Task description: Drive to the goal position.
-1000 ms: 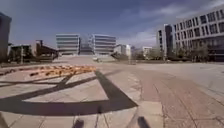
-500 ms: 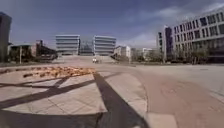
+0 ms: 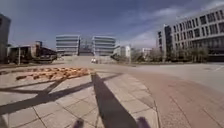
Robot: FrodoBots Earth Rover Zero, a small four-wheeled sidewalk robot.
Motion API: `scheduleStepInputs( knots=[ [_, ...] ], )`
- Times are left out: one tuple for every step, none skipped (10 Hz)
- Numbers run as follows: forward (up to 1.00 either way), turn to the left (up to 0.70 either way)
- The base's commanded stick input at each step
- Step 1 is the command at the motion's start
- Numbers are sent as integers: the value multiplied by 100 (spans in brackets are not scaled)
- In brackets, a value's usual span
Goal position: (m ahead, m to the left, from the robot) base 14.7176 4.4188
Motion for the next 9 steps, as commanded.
scheduleStepInputs(
  knots=[
    [70, 0],
    [70, 0],
    [70, 0],
    [70, 0],
    [70, 0],
    [70, 0],
    [70, 0],
    [70, 0],
    [70, 0]
  ],
)
